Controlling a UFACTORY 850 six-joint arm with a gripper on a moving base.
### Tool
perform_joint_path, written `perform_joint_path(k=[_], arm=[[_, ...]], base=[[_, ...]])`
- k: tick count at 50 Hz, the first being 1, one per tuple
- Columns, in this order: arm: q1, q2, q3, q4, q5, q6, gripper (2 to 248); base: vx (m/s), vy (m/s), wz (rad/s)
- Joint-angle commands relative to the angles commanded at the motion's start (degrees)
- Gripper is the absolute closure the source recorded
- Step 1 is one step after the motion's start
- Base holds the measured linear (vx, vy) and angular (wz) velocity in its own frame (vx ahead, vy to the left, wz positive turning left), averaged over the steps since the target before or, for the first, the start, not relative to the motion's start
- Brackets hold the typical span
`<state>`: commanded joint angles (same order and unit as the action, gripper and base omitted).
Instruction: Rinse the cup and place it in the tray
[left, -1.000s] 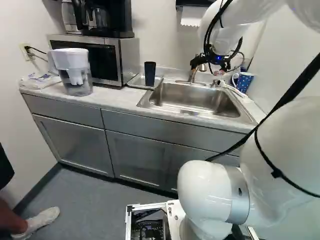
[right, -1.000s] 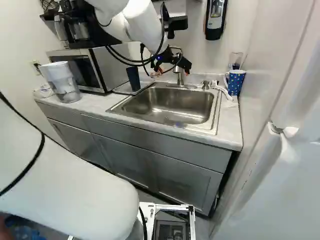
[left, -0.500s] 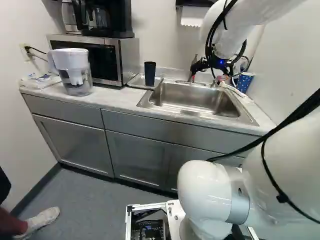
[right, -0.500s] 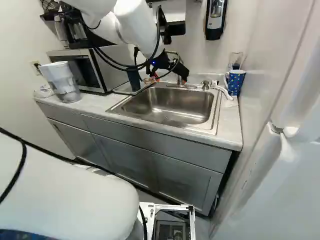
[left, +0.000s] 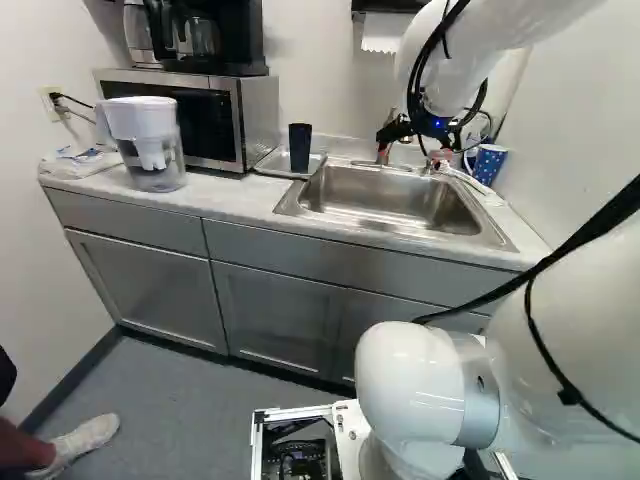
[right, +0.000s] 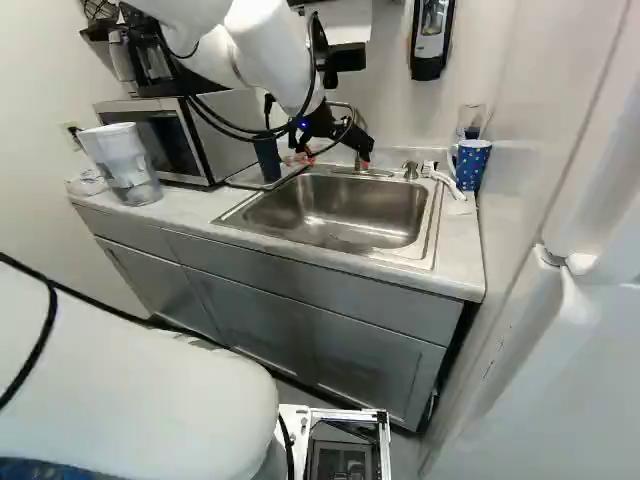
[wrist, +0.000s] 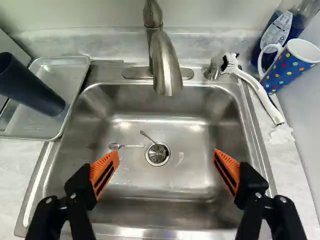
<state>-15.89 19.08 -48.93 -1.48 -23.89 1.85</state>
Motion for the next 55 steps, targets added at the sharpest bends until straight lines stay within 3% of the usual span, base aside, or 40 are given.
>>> perform_joint_path(k=[55], arm=[[4.2,-1.3,-1.1,0.0,0.5,0.0,3]], base=[[0.0,0.0,0.0]])
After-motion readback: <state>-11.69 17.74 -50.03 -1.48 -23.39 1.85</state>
